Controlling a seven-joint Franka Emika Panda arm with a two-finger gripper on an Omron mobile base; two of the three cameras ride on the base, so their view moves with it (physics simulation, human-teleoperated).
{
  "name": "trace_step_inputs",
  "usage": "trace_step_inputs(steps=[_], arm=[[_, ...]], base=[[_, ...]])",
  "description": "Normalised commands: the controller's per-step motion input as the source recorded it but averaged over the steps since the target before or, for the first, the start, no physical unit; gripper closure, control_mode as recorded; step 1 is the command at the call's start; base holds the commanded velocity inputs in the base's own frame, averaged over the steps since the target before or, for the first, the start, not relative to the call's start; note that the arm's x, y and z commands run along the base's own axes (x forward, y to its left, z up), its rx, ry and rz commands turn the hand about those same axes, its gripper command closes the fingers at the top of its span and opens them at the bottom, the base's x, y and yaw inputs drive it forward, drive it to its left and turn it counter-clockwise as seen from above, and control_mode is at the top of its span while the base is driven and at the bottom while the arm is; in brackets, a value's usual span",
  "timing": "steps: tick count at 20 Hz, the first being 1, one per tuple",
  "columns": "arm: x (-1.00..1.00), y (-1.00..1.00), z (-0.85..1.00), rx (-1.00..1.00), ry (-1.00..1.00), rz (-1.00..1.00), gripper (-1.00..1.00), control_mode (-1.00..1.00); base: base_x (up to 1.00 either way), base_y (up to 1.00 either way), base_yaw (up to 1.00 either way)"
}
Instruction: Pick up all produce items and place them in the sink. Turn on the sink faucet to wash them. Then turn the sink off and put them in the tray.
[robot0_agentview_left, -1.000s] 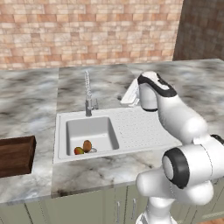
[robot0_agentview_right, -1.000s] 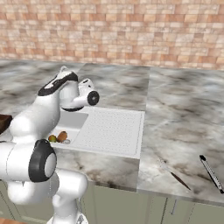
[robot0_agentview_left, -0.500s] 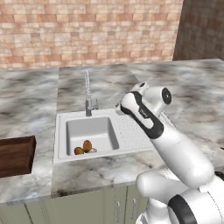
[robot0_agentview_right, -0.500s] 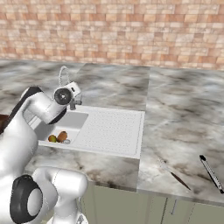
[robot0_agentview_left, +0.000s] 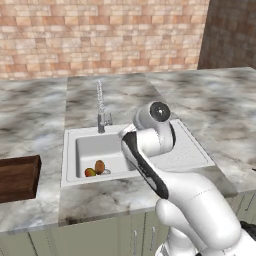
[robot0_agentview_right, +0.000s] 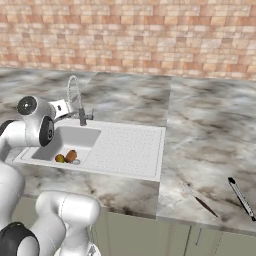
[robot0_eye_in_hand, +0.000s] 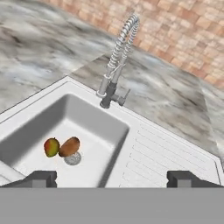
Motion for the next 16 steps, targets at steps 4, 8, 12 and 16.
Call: trace_step_inputs(steps=[4, 8, 12, 16], arm=[[-0.04, 0.25, -0.08, -0.04, 0.16, -0.22, -1.0, -1.0], [0.0, 0.0, -0.23, 0.0, 0.09, -0.02, -1.0, -1.0], [0.0, 0.1, -0.3, 0.0, 0.21, -0.04, -1.0, -1.0], [0.0, 0.14, -0.35, 0.0, 0.18, -0.08, -1.0, -1.0]], base=[[0.0, 0.0, 0.0], [0.0, 0.0, 0.0], [0.0, 0.0, 0.0], [0.0, 0.0, 0.0]])
